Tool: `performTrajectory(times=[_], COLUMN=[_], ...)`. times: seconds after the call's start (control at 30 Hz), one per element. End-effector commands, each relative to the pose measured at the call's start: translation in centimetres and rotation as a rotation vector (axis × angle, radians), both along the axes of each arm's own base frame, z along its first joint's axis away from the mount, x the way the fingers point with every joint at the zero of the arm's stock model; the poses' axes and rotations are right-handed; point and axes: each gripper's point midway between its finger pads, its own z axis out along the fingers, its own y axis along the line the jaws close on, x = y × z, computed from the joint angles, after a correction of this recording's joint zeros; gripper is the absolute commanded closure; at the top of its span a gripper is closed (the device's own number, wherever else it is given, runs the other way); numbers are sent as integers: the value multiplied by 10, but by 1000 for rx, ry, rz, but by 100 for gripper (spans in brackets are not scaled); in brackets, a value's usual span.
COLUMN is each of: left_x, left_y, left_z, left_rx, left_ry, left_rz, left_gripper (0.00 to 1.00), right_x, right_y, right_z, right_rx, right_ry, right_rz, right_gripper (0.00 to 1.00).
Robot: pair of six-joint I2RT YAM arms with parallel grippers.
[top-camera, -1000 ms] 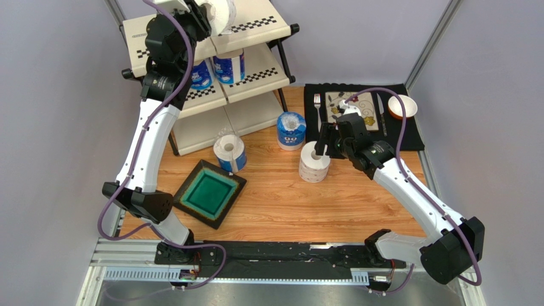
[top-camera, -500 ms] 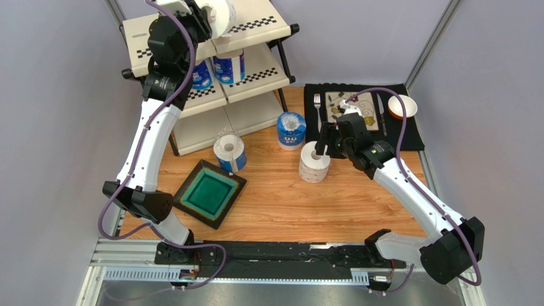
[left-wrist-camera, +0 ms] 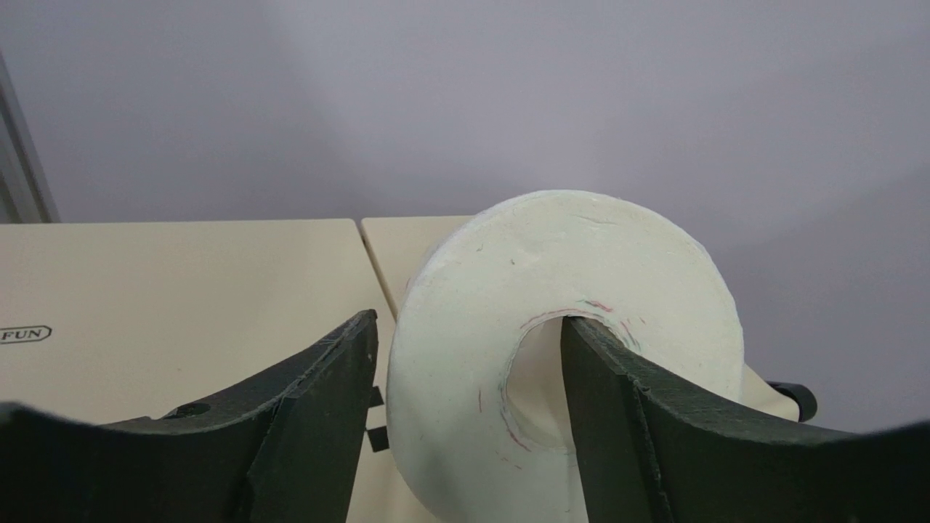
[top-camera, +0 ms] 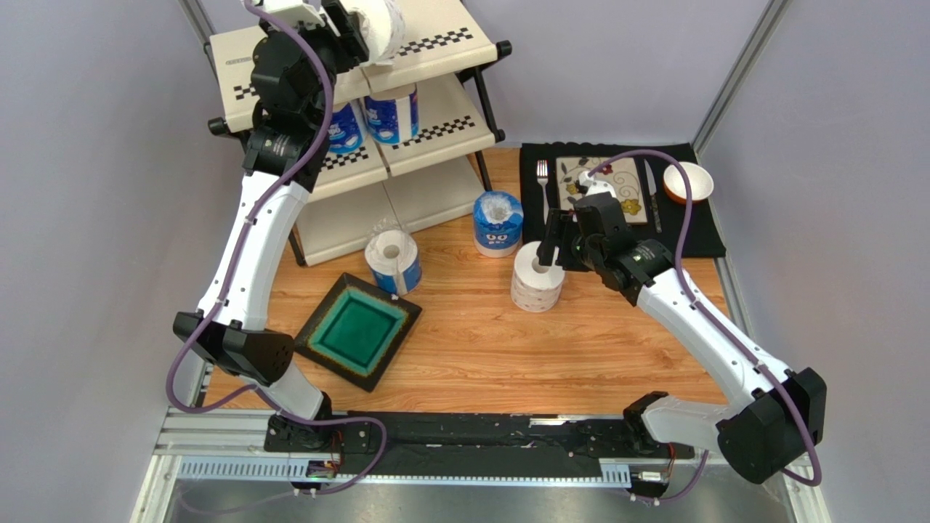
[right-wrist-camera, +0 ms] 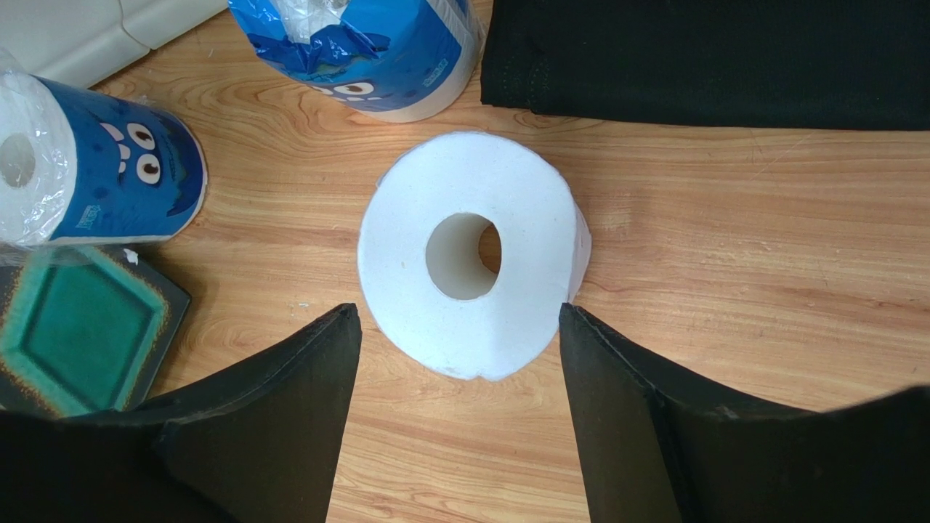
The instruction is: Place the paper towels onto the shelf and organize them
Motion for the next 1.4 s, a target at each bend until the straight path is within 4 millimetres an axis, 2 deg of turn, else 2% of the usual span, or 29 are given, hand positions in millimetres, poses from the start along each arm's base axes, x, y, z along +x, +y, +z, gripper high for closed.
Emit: performTrajectory(times=[0.0, 0.27, 0.43, 0.67, 0.8, 0.87, 1.37], left_x=[-18, -11, -5, -6, -5, -10, -12], left_y=[11, 14, 7, 4, 3, 4, 0], left_z=[32, 32, 32, 42, 38, 44, 63], left_rx=[-35, -57, -75, -92, -102, -115, -153], left_ry=[-94, -124, -153, -217, -234, -270, -365], left_rz=[1, -12, -46, -69, -75, -80, -117], left_gripper=[28, 27, 27, 27, 27, 27, 28], right_x=[8, 8, 10, 11, 12, 12, 10], right_y=[6, 5, 5, 6, 6, 6, 5], right_z=[6, 5, -1, -7, -7, -7, -5], right_rx=[21, 14, 5, -1, -3, -5, -7], right_ry=[-31, -29, -17, -1, -2, -1, -2], right_rz=[14, 14, 8, 11, 13, 12, 14], right_gripper=[30, 30, 30, 30, 30, 30, 30])
